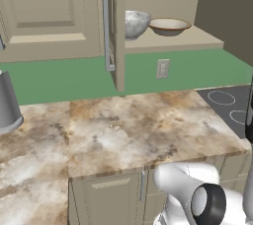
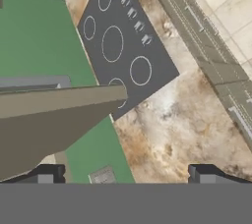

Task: Open the cabinet. Pick the bowls from the counter and place them in the cabinet. Then close the cabinet.

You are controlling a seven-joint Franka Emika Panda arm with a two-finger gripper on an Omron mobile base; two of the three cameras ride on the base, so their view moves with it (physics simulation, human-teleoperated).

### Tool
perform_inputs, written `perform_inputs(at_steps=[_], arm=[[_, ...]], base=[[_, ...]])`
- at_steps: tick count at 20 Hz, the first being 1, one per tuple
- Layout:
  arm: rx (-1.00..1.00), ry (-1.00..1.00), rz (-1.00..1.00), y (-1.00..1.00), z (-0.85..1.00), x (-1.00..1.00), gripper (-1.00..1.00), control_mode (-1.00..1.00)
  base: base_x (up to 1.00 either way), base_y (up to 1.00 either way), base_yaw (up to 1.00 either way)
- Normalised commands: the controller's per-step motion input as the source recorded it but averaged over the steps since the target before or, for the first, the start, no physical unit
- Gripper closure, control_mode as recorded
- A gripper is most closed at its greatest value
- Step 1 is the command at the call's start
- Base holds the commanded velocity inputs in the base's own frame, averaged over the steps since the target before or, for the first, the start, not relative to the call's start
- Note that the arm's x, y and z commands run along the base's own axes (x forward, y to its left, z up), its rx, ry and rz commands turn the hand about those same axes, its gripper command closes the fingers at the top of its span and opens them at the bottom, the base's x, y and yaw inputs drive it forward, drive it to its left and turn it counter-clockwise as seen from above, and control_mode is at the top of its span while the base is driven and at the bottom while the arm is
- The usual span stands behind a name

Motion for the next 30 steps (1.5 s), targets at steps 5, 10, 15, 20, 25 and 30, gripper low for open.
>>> perform_inputs(at_steps=[5,10,15,20,25,30], arm=[[0.01,0.00,0.03,-0.06,-0.08,-0.86,-1.00,-1.00],[0.03,0.02,0.27,-0.19,0.00,-0.51,-1.00,-1.00],[0.00,0.01,0.40,-0.19,0.00,-0.14,-1.00,-1.00],[0.00,0.00,0.39,-0.29,0.00,-0.01,-1.00,-1.00],[0.04,-0.14,0.36,-0.30,-0.14,0.00,-1.00,-1.00],[0.12,-0.32,0.34,-0.31,-0.22,0.00,-1.00,-1.00]], base=[[0.00,0.00,0.00],[0.00,0.00,0.00],[0.00,0.00,0.00],[0.00,0.00,0.00],[0.00,0.00,0.00],[0.00,0.00,0.00]])
